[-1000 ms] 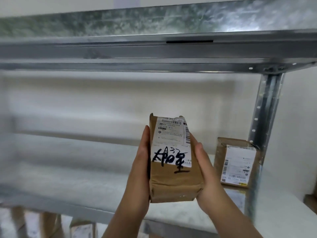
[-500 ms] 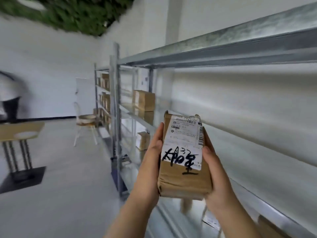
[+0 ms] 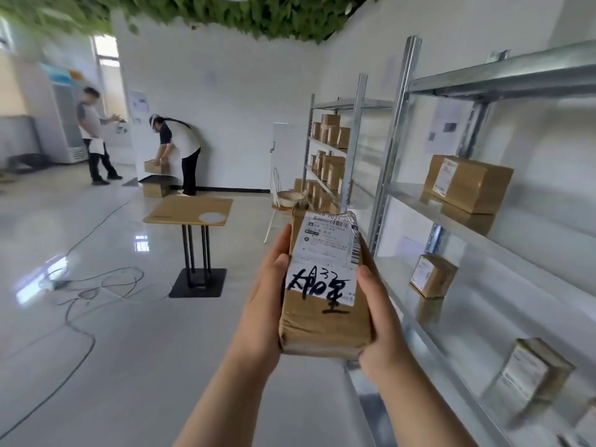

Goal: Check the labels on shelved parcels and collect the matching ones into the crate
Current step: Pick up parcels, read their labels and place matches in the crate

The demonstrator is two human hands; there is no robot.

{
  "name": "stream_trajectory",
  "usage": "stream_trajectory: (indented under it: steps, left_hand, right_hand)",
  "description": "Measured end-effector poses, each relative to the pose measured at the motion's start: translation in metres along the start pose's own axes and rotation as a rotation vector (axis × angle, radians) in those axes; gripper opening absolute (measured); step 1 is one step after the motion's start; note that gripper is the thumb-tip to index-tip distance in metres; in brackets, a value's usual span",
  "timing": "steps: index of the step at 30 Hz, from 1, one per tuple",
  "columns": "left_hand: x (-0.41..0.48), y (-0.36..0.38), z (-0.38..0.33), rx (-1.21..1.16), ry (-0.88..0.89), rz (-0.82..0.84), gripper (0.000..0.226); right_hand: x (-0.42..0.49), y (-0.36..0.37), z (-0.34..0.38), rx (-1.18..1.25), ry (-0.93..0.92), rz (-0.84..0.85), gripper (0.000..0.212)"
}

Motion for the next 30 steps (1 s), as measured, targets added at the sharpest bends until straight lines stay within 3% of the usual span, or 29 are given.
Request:
stream_trajectory:
  steps: [2,6,16,19,24,30]
  left_hand:
    - [0.022,-0.019,-0.001,0.039,0.028,0.017,0.064]
    - [0.071,-0.054,0.019,0.088,0.026,0.022,0.061]
    - [0.262,-0.083,0.105,0.066,-0.025,0.093,0.058]
    - [0.334,-0.089,0.135,0.067,-0.058,0.086,0.059]
    - [0.443,-0.099,0.181,0.061,-0.073,0.093,0.06]
    - [0.557,-0.139,0.246,0.039,-0.072,0.01,0.049]
  right_hand:
    - [0.029,0.011,-0.023,0.014,0.045,0.001,0.064]
    - [0.079,0.018,-0.057,0.034,0.067,0.026,0.085]
    - [0.255,-0.031,-0.137,-0.001,0.047,-0.038,0.079]
    - [0.323,-0.055,-0.162,0.011,0.048,-0.03,0.104]
    - [0.433,-0.099,-0.206,-0.018,0.012,-0.117,0.092]
    - [0.54,-0.132,-0.271,-0.055,0.038,-0.16,0.095]
Point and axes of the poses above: each hand's wrist, its own x-axis towards the middle knuckle, its own y-axis out of the palm, z = x × y, the point moved 8 cm from there along x, towards the middle knuckle, and after that the axes turned 14 degrees about -x, right-handed, at the moved point
